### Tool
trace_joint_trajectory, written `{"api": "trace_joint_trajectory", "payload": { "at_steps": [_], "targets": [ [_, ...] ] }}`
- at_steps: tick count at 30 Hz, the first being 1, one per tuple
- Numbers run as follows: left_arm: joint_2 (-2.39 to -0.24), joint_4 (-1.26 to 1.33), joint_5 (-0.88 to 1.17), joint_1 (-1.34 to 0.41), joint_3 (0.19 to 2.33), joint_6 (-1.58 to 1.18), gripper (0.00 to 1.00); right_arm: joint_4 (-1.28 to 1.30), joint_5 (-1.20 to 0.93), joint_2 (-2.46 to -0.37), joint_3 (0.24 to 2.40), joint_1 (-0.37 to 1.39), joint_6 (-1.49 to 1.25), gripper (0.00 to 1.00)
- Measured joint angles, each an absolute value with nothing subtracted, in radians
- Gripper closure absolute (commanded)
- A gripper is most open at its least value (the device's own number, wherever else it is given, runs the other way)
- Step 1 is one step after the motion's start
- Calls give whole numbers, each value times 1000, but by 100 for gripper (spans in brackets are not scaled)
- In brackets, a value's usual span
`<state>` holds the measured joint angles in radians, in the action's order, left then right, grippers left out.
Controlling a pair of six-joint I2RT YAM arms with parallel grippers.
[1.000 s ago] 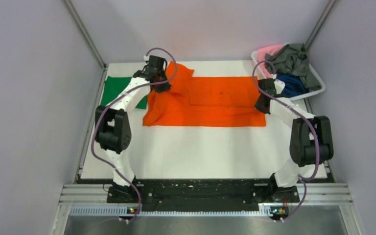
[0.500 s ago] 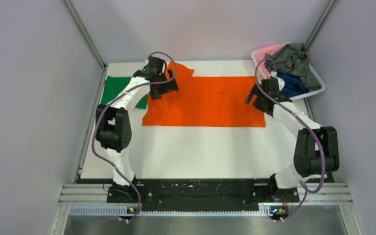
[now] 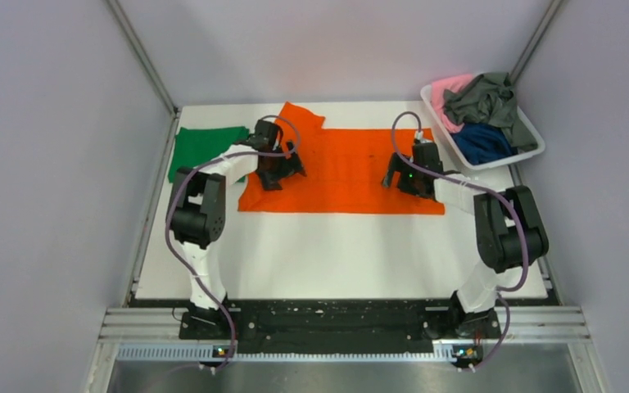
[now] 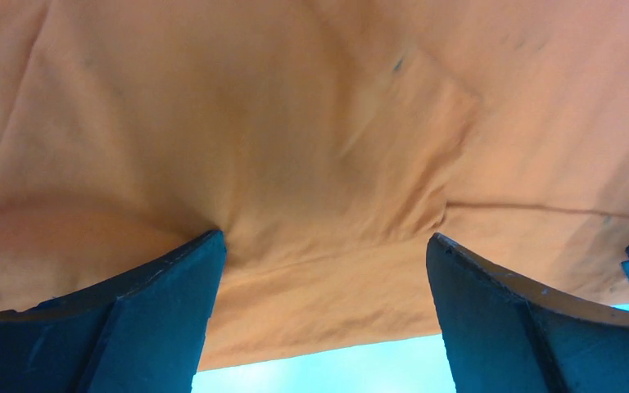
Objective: Fold and stack the t-shirts
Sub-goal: Fold the flattened tshirt in 1/3 of the way
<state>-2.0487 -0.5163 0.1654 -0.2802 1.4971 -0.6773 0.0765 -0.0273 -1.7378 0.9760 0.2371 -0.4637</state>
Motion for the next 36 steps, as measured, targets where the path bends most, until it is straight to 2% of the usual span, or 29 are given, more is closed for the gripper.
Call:
{"api": "trace_joint_trajectory", "payload": {
  "at_steps": [8, 16, 26, 36],
  "targets": [
    [-1733, -293, 217, -300, 1022, -780, 1, 63, -56, -1519, 734, 241, -473, 3],
    [-1472, -229, 183, -443, 724, -933, 1, 206, -69, -1246, 543, 270, -529, 3],
    [-1281, -252, 158, -518, 562, -1067, 1, 384, -83, -1000, 429, 291, -654, 2],
    [-1107, -513, 102, -534, 517, -1102, 1, 516, -118, -881, 399, 300, -730, 2]
  ]
}}
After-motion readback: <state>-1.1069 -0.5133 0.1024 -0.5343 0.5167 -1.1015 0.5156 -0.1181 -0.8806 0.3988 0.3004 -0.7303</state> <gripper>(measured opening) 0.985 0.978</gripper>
